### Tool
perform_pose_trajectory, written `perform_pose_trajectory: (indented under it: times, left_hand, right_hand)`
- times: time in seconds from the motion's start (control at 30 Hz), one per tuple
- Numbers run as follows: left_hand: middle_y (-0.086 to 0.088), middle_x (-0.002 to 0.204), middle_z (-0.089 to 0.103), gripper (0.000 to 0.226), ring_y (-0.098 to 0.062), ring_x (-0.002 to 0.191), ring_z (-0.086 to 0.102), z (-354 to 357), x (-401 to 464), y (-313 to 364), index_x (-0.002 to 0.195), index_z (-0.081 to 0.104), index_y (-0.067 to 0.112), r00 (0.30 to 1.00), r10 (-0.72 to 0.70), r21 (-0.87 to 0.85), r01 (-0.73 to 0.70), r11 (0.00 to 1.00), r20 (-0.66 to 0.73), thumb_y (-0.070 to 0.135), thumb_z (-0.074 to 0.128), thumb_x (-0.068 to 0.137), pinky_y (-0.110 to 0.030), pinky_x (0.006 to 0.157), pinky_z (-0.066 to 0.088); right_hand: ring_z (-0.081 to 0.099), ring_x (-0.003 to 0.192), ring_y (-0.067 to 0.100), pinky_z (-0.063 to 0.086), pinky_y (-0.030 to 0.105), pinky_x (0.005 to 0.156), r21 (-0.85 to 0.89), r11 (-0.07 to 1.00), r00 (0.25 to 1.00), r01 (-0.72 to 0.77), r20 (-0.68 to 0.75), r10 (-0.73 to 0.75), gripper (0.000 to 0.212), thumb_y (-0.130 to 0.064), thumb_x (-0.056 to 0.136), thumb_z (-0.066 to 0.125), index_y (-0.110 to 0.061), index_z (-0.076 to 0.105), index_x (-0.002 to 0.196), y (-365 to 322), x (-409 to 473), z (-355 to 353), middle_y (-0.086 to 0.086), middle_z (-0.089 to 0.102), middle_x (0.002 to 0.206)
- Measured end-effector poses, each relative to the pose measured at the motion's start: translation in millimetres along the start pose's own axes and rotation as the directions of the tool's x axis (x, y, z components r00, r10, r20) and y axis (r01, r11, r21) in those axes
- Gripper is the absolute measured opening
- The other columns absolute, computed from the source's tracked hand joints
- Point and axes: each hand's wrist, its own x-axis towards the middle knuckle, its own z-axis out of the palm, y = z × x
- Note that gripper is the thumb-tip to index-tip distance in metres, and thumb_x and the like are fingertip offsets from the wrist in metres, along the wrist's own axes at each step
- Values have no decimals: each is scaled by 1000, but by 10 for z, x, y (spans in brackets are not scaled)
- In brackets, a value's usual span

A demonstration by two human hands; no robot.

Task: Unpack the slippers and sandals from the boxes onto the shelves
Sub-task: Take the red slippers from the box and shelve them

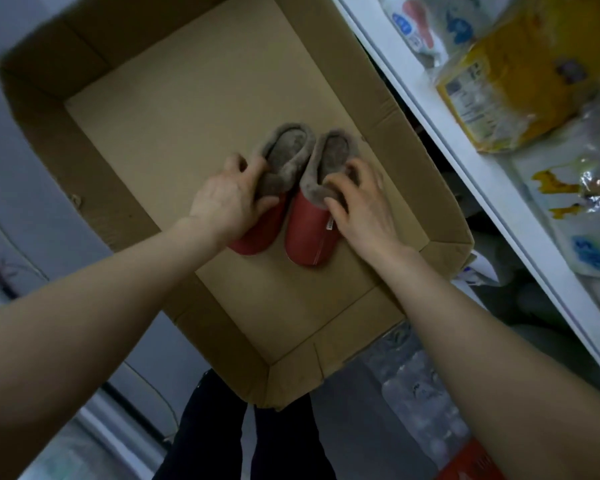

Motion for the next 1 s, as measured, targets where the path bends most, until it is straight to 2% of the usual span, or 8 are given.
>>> perform_pose_trajectory:
  times: [0.1,0.2,0.37,0.47,0.53,0.63,0.77,1.0]
  left_hand:
    - [-16,129,43,81,-38,114,49,146,-142,-55,141,31,21,995,-98,-198,95,976,-3,44,75,77,-46,88,46]
    - [-17,142,35,106,-37,128,42,238,-177,-179,149,17,25,961,-250,-340,275,899,115,47,81,68,-49,104,40]
    - [-12,135,45,115,-31,116,56,356,-192,-253,144,20,42,935,-248,-472,343,812,254,65,82,50,-49,97,49]
    - [-10,126,53,119,-27,109,61,528,-190,-388,137,22,56,935,-219,-574,346,742,280,76,82,36,-49,91,53]
    - [-5,124,53,116,-20,109,60,420,-250,-270,140,21,55,937,-196,-617,339,710,289,61,89,46,-43,89,55]
    - [12,114,50,106,5,93,62,335,-326,-171,150,15,38,940,-113,-710,319,628,323,11,82,72,-14,70,55]
    - [6,112,51,99,-6,97,58,195,-408,-109,149,13,46,930,-83,-706,328,627,358,5,72,82,-15,66,53]
    - [-11,118,52,93,-26,108,60,-60,-672,-33,146,22,51,902,-19,-768,379,516,432,-3,66,84,-36,79,58]
  right_hand:
    - [30,141,30,36,44,111,213,928,951,-304,13,309,69,-42,91,64,-25,31,150,-43,-141,-1,13,27,153]
    - [20,147,28,28,43,113,379,727,819,-573,242,520,100,-57,85,66,-29,3,157,-99,-316,114,9,15,161]
    - [27,143,31,31,43,109,407,747,850,-525,288,441,107,-55,80,73,-42,-1,155,-129,-436,367,11,18,158]
    - [39,129,22,35,29,97,516,697,864,-499,228,449,104,-45,79,78,-47,6,153,-102,-404,310,12,24,148]
    - [39,116,13,35,26,95,544,693,876,-473,204,437,104,-41,76,81,-51,10,152,-42,-384,237,8,30,140]
    - [45,129,12,43,38,107,648,625,896,-436,247,369,104,-41,71,83,-55,17,149,38,-422,155,0,36,144]
    - [49,131,5,46,42,108,742,522,905,-421,306,296,95,-15,80,80,-47,26,150,76,-582,67,-11,43,149]
    - [54,126,9,47,41,107,795,461,902,-395,239,359,82,-2,83,74,-40,36,146,-154,-948,-141,-8,51,141]
